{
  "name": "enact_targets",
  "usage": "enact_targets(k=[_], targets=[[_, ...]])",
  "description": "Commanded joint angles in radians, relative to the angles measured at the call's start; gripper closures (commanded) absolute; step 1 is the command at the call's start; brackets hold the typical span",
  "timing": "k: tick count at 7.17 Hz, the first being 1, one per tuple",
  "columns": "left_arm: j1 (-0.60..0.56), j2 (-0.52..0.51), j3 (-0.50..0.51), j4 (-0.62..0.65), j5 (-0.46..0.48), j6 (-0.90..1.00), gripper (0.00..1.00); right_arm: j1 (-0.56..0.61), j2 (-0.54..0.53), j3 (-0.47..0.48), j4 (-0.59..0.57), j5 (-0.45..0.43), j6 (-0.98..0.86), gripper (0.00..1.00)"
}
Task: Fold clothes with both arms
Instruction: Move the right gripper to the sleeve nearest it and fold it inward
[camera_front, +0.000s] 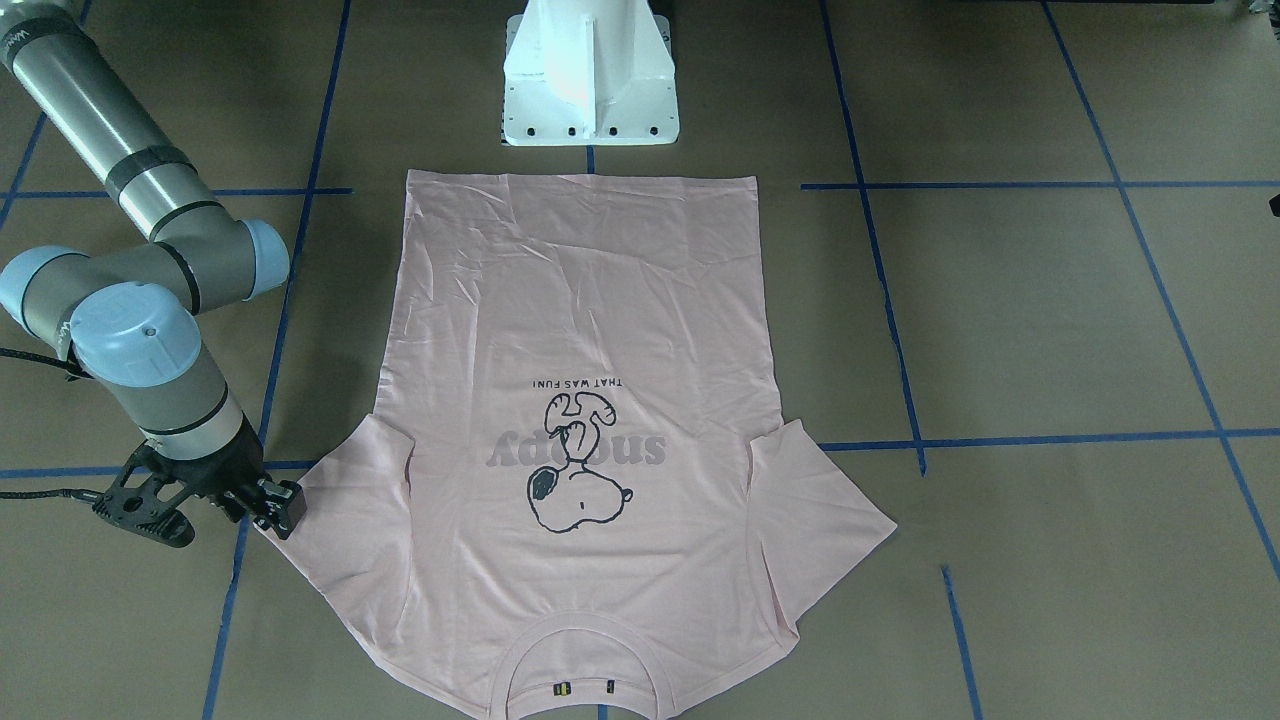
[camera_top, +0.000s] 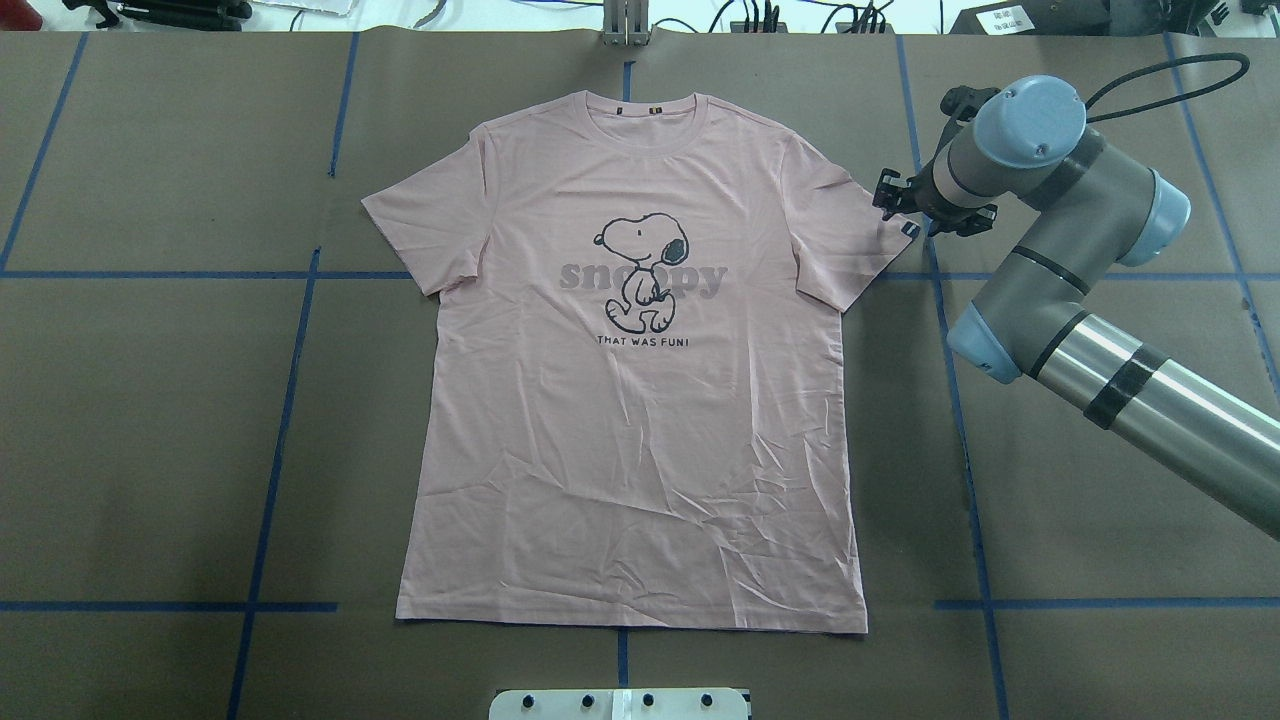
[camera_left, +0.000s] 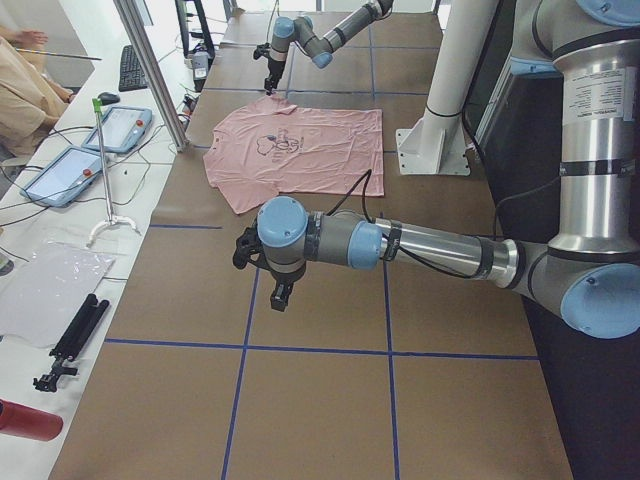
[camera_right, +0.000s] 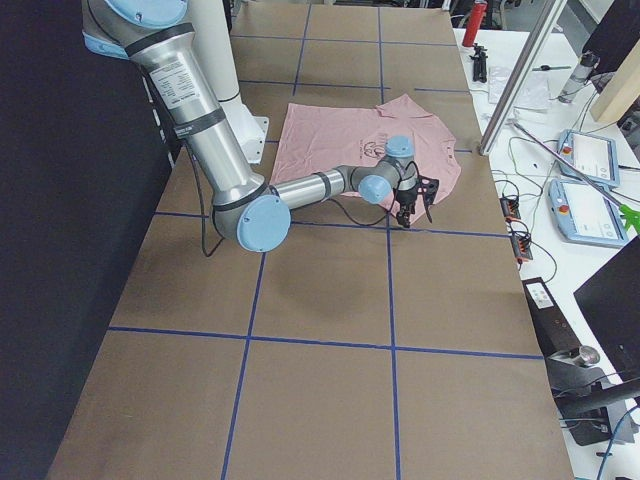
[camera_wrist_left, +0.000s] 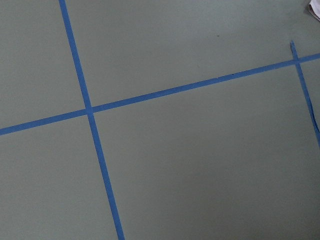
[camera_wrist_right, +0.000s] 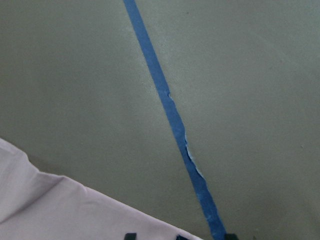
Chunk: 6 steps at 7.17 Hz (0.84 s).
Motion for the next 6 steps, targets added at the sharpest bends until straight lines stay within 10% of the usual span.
enact_targets(k=[1, 3, 6], targets=[[0.0, 0.0, -0.003, 0.0, -0.001, 0.0, 0.0, 0.001, -0.003, -0.008, 0.002, -0.001, -0.003, 0.46], [0.0, 0.0, -0.001, 0.0, -0.001, 0.001, 0.0, -0.001, 0.0, -0.012, 0.002, -0.001, -0.001, 1.0], [-0.002, 0.0, -0.003, 0.0, -0.001, 0.001, 0.0, 0.001, 0.025, -0.016, 0.003, 0.006, -0.013, 1.0]])
